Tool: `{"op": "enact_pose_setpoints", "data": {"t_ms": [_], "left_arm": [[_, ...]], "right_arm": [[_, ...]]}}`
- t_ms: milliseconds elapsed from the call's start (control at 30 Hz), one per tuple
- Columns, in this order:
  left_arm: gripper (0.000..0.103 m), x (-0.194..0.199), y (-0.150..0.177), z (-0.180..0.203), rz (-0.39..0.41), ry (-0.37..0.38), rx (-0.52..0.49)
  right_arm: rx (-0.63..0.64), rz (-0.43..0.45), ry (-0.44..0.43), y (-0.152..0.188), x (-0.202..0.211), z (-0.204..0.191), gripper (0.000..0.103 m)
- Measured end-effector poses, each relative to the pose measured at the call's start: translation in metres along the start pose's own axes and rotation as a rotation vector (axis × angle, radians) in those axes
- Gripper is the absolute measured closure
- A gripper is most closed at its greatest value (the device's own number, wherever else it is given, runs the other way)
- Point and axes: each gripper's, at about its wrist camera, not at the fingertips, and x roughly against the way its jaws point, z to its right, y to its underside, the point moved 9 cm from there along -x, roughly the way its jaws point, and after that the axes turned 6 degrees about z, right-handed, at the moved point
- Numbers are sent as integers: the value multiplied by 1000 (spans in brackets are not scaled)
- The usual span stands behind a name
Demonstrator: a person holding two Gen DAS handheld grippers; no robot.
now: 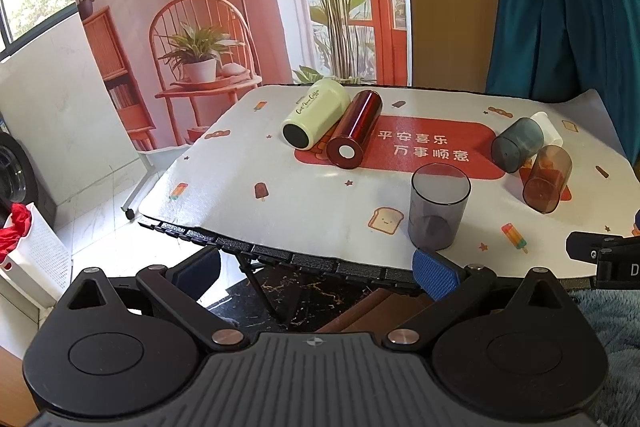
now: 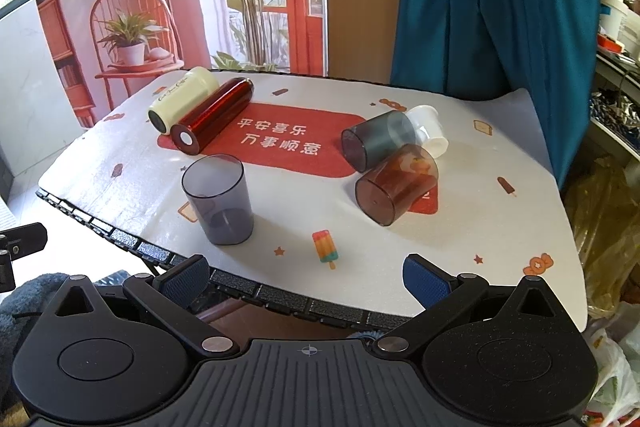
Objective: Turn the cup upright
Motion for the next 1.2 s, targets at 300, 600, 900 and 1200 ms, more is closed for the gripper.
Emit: {"op": "enact_pose_setpoints", "data": {"t_ms": [300,600,900,1200], "left_arm": [[0,1,1,0,0,-2,3],[0,2,1,0,3,-4,4],[0,2,1,0,3,-5,8],[0,4,1,-2,1,-7,16]], "right_arm": [[-2,-2,-1,0,0,1,0],[-3,-2,-1,0,-1,1,0],[-3,-3,-1,0,-1,1,0],[-3,-8,0,4,-2,2,0]]}}
